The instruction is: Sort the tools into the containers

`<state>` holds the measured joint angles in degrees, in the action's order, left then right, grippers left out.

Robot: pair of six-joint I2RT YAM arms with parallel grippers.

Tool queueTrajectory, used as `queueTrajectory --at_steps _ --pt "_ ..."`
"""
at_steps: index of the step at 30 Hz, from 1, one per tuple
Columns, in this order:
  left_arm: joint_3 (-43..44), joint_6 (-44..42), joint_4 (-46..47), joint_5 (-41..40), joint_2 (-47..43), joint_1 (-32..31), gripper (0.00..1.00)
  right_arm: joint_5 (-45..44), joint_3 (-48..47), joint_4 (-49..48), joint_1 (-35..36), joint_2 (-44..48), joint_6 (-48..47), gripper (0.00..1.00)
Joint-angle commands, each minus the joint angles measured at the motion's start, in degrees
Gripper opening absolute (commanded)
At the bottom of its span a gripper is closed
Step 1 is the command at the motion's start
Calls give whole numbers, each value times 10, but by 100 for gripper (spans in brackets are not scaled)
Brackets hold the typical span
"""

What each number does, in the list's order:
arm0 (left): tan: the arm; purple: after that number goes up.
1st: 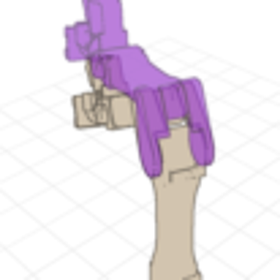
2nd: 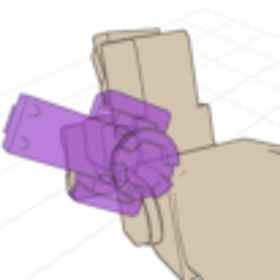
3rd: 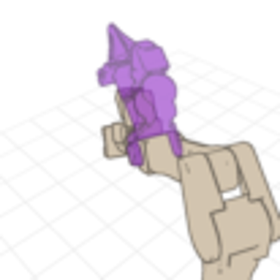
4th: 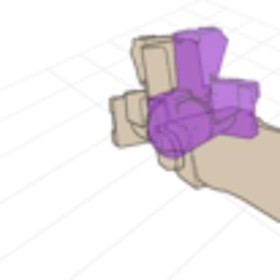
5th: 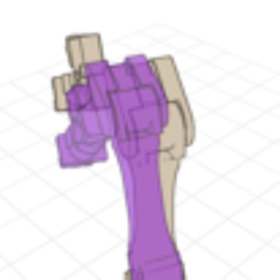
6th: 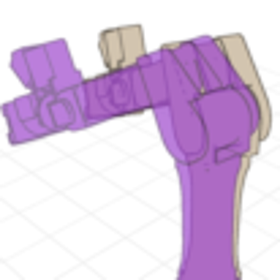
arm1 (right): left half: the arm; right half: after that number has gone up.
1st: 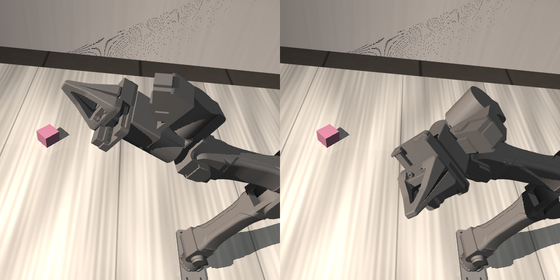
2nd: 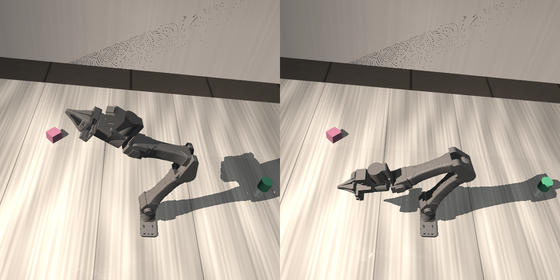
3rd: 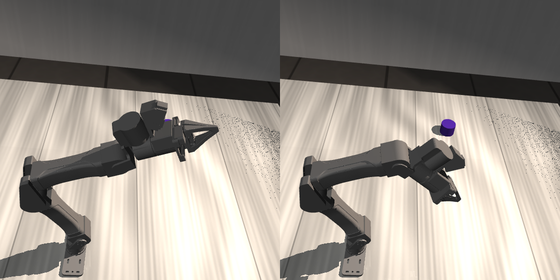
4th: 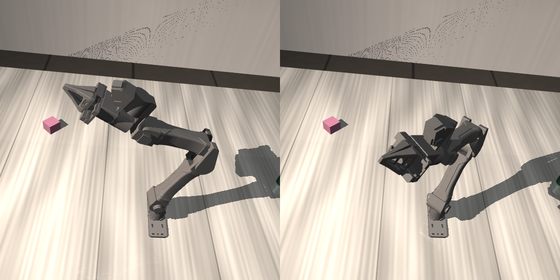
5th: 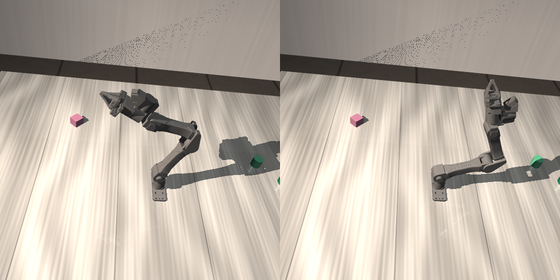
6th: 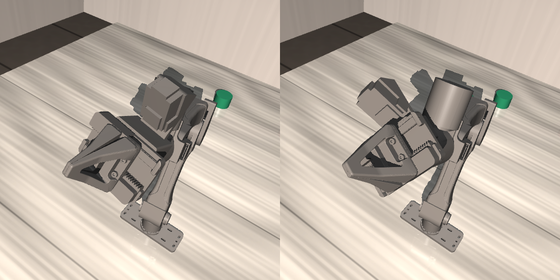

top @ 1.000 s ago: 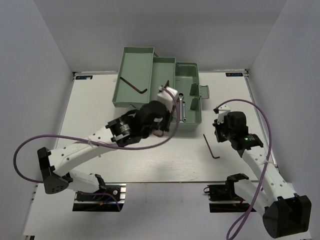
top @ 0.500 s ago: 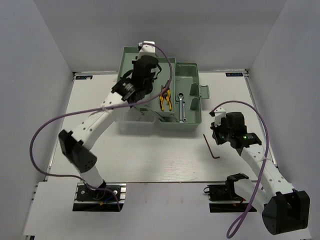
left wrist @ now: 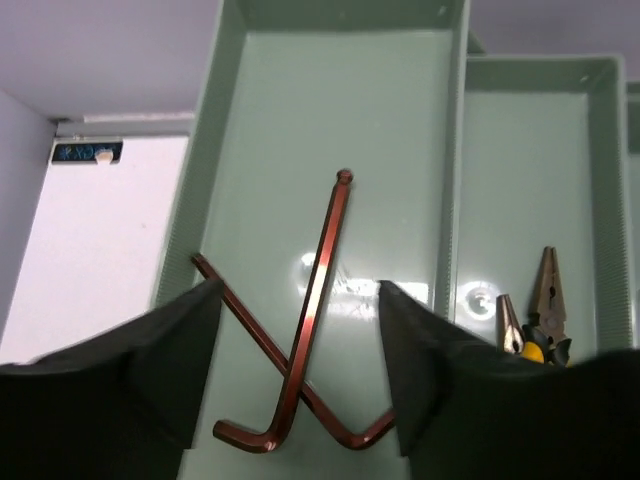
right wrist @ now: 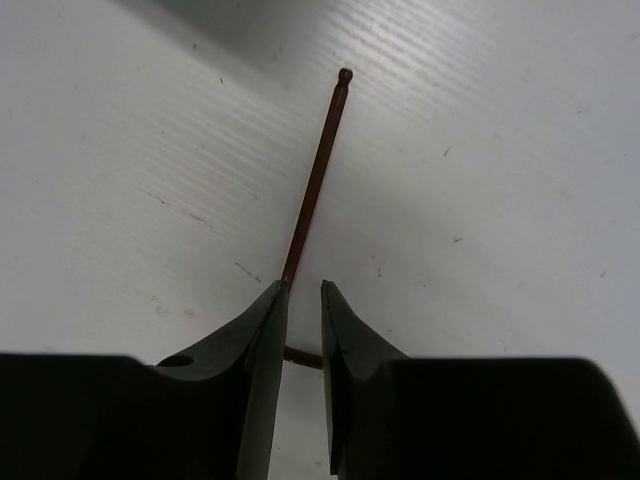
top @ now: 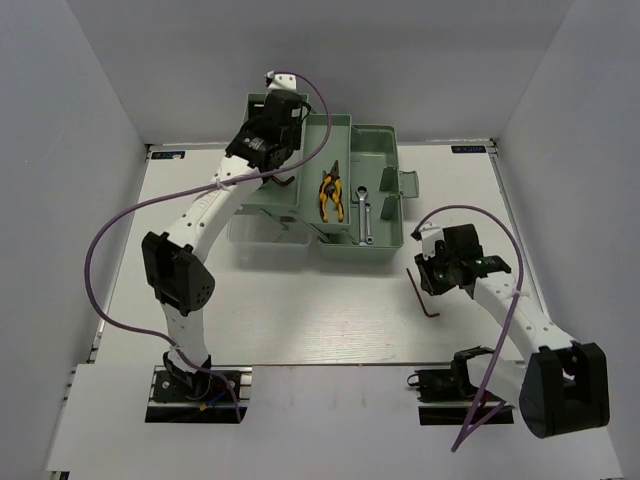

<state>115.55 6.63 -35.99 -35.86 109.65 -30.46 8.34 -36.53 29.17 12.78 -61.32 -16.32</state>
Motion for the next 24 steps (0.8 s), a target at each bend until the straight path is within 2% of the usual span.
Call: queueTrajectory --at_steps 1,2,4,5,7,8,9,10,11,12,13,15,18,20,24 --pt "36 5 -4 32 -24 10 77 6 -4 23 2 -31 -21 26" --pt "36 5 -4 42 -31 10 85 11 3 13 2 -32 -25 29" --pt "28 11 -21 53 -55 10 91 19 20 3 4 -29 -35 33" --pt "20 11 -28 61 -70 10 91 23 29 -9 5 -30 -34 36" --pt "-63 19 -11 90 -117 -5 92 27 36 -16 7 -35 -34 38" --pt "-107 19 3 162 -149 -5 94 27 37 -17 8 -47 -34 39" --pt "-209 19 20 203 -218 -5 94 22 35 -20 10 -53 -35 39" --pt "-264 14 64 241 -255 -5 95 19 34 -21 12 -58 -32 41" --pt "-316 1 86 316 -291 -5 95 17 34 -23 14 -63 -32 41" --pt "-412 -6 107 349 -324 -5 95 15 33 -24 18 -75 -28 41" --pt "-451 -14 131 367 -381 -5 96 13 34 -25 19 -80 -29 42" --pt "-538 -40 138 376 -429 -5 96 9 37 -34 28 -94 -25 42" --pt "-610 -65 144 365 -499 -5 98 -10 37 -45 38 -114 -18 42" --pt "-647 -65 167 357 -542 -5 99 -32 37 -46 38 -129 -11 42" --pt "-659 -65 167 326 -585 -5 99 -53 36 -49 44 -158 -5 40"
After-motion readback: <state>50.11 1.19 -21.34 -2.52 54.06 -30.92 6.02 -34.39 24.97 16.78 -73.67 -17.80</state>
